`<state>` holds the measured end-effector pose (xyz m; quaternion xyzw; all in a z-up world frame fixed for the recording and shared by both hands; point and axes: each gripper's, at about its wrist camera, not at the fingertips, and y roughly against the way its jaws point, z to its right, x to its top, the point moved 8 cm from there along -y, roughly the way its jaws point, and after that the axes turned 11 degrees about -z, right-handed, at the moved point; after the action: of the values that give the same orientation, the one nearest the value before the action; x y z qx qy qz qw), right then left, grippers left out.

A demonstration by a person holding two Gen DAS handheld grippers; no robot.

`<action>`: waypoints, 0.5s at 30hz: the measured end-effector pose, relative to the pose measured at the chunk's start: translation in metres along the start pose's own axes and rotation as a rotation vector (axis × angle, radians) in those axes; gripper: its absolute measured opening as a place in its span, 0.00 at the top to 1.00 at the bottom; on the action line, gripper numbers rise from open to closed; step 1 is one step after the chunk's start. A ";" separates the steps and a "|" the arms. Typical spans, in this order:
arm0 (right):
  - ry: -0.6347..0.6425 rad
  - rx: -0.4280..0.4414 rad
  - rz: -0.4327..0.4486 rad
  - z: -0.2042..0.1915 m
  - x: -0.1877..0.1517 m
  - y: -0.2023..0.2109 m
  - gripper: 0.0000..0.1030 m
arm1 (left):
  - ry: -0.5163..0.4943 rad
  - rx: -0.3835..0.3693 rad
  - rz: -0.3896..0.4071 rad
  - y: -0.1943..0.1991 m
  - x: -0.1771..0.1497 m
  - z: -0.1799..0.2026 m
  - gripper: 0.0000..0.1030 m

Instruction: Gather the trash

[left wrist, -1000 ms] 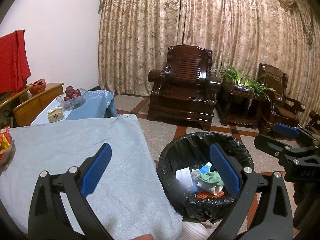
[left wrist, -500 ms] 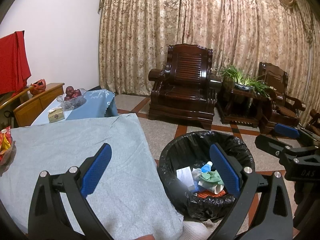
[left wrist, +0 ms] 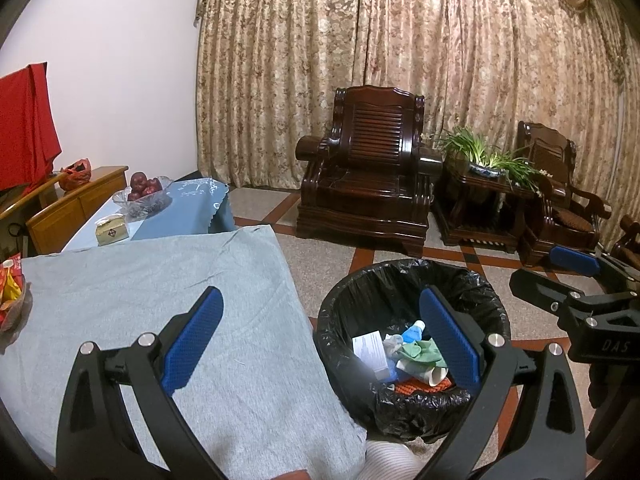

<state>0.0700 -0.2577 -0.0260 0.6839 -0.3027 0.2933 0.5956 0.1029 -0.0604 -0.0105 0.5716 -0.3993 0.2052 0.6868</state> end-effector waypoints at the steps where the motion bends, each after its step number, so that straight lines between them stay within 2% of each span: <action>1: 0.000 0.000 0.001 0.000 0.000 0.000 0.06 | 0.000 0.000 0.001 0.000 0.000 -0.001 0.07; 15: -0.002 0.000 -0.002 0.000 -0.001 0.001 0.06 | 0.000 -0.001 -0.001 -0.001 -0.001 0.001 0.06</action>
<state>0.0686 -0.2576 -0.0264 0.6845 -0.3026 0.2922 0.5954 0.1028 -0.0611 -0.0113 0.5716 -0.3990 0.2045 0.6872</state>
